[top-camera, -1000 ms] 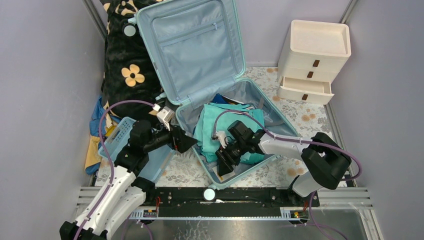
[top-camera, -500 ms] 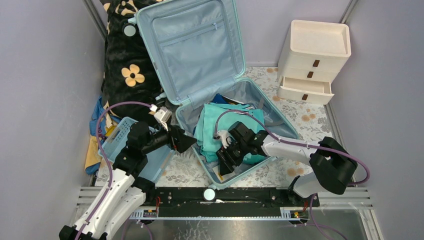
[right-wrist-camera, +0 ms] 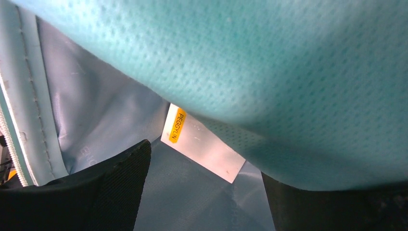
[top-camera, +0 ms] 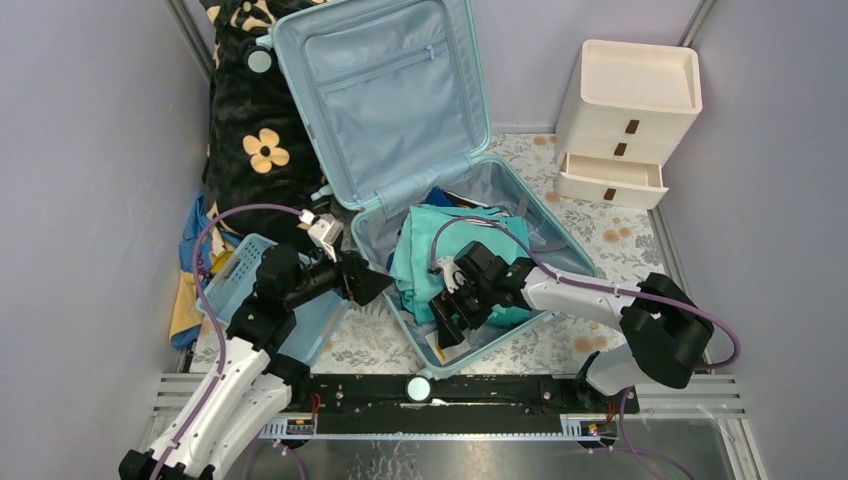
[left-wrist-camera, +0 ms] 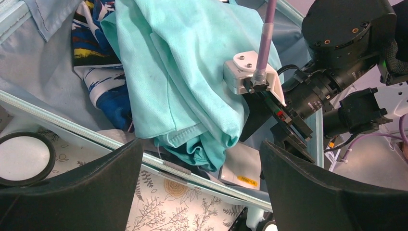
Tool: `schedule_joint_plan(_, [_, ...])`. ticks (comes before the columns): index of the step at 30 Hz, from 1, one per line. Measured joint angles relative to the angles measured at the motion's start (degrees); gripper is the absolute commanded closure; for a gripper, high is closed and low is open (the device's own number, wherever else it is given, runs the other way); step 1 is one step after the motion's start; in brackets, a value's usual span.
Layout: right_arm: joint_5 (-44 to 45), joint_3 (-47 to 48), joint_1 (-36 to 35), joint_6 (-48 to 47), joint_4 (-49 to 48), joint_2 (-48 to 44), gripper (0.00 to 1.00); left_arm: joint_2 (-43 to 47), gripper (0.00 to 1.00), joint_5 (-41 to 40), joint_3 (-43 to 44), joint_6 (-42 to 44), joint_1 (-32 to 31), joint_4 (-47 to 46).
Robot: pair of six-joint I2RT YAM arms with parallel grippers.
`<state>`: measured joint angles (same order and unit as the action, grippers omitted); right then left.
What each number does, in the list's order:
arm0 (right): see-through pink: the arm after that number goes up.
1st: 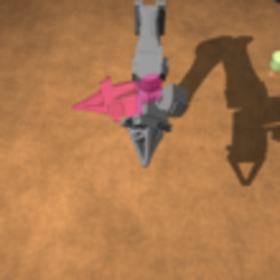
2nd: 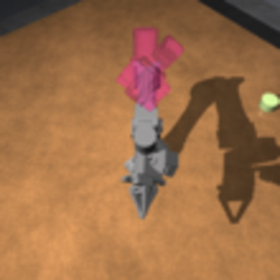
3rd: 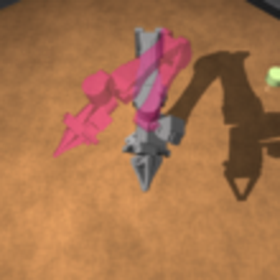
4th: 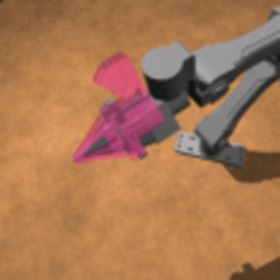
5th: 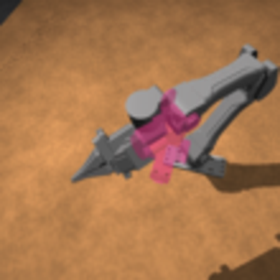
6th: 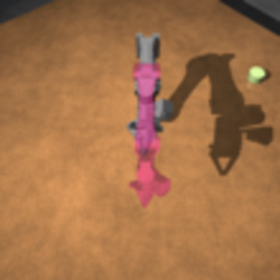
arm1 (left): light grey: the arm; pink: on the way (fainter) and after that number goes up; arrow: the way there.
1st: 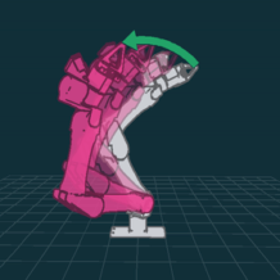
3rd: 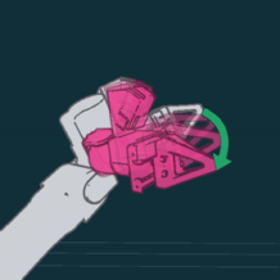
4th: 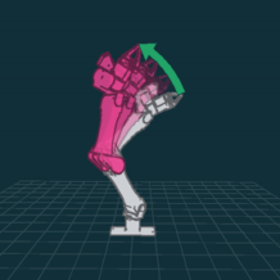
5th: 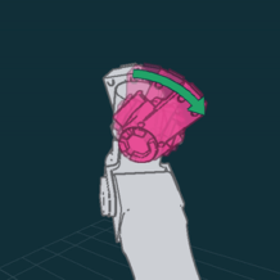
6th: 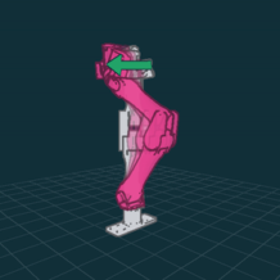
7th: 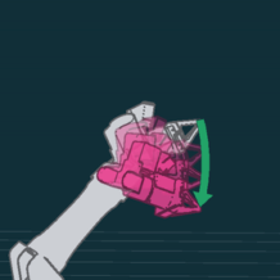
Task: Open, take out, and arrange the luggage
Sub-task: Pick up the personal item from the luggage.
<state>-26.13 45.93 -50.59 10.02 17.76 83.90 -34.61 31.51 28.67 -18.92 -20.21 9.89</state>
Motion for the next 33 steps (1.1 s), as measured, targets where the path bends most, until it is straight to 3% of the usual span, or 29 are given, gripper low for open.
schedule_joint_plan(13, [-2.2,-0.3,0.0,4.0,-3.1,2.7,0.12,-1.7,0.02,0.0,0.0,0.5,0.0,0.0])
schedule_joint_plan(21, [1.8,0.8,-1.4,2.8,-1.0,3.0,0.05,-1.4,0.02,-0.1,0.0,0.7,0.0,0.1])
schedule_joint_plan(27, [-0.5,0.3,-1.4,4.0,-2.8,4.0,0.11,-1.5,0.02,0.0,0.0,0.7,0.0,0.0])
schedule_joint_plan(33, [-2.1,0.3,-0.8,3.9,-3.4,4.6,0.25,-1.6,0.02,0.0,0.0,0.9,0.0,0.0])
